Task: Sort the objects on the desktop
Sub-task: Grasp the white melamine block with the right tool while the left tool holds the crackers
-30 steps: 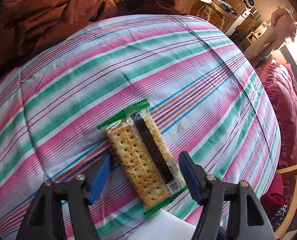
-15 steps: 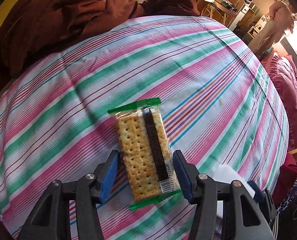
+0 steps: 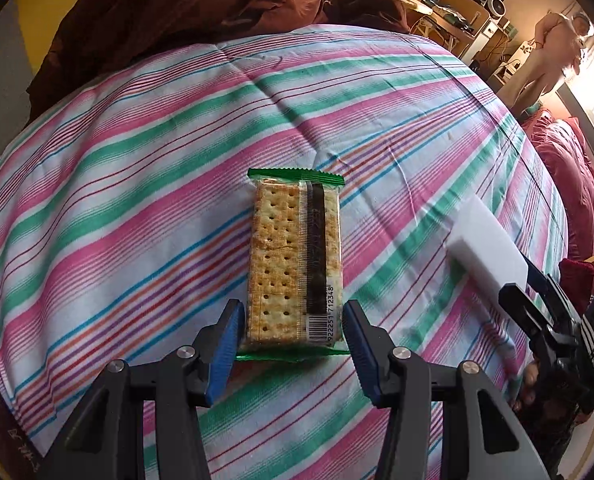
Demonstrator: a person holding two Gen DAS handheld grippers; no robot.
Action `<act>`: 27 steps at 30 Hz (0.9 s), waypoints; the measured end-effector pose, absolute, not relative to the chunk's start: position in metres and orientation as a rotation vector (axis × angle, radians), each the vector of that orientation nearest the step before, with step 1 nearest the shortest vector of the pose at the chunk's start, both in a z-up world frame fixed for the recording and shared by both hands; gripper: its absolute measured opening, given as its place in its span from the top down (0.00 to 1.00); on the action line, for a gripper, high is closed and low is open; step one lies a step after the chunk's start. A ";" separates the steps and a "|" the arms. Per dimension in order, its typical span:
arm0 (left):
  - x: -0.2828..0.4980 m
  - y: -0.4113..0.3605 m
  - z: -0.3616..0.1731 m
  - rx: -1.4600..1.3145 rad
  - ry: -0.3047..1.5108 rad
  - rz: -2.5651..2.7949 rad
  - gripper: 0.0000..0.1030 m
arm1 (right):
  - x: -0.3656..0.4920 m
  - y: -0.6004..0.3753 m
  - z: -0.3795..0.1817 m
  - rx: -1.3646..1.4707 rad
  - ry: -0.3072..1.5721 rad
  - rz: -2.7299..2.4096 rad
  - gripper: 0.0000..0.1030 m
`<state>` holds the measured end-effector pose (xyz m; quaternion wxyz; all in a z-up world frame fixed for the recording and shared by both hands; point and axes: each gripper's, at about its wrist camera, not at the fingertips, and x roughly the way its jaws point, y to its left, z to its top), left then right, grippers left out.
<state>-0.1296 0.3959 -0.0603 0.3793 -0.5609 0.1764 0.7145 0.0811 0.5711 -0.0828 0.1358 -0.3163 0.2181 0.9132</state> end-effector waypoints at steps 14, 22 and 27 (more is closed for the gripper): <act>-0.118 0.404 -0.066 -1.349 0.398 1.820 0.41 | 0.058 0.566 -0.078 -1.106 0.438 2.627 0.12; -0.113 0.404 -0.071 -1.295 0.418 1.869 0.49 | 0.046 0.560 -0.076 -1.197 0.286 2.614 0.15; -0.103 0.389 -0.069 -1.256 0.410 1.891 0.53 | 0.047 0.550 -0.077 -1.201 0.212 2.590 0.38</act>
